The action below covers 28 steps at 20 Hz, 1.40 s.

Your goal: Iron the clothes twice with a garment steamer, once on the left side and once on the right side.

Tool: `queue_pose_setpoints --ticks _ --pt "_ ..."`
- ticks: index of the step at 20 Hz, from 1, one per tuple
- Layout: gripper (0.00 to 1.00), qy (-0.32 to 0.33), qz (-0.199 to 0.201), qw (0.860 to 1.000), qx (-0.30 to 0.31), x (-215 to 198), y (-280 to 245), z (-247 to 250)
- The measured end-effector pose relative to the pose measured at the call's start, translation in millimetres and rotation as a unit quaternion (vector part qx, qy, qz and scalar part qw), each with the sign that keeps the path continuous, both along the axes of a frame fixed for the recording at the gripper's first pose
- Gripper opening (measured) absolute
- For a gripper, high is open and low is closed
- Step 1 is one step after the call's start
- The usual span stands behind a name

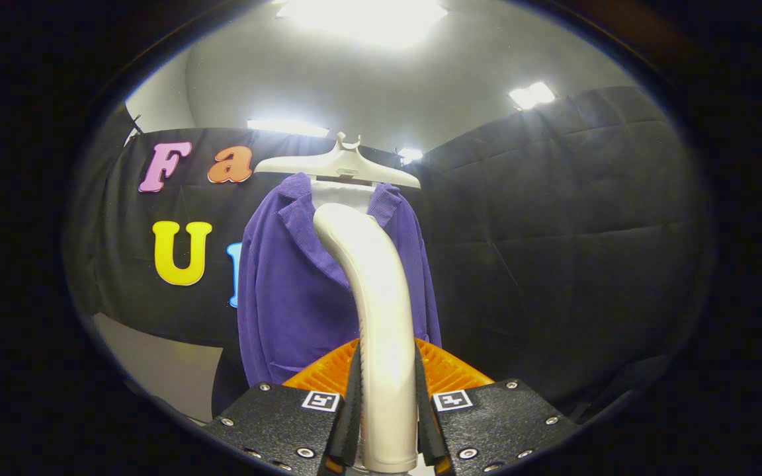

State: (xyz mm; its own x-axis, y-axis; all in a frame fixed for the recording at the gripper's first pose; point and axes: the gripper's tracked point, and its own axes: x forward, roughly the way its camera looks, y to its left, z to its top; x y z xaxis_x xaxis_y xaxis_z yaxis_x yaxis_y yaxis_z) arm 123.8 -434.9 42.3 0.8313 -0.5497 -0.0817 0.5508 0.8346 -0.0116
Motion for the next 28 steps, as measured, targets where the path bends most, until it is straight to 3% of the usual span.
queue_pose_setpoints --ticks 10,16,21,28 --pt "0.37 -0.023 -0.056 0.998 -0.031 76.3 -55.6 20.7" --pt "0.37 -0.003 -0.064 0.998 -0.016 106.4 -68.3 -37.3" --pt "0.38 0.061 -0.055 0.997 0.003 115.7 -61.4 -113.0" --pt "0.38 0.099 -0.064 0.993 0.018 96.5 -55.9 -176.6"
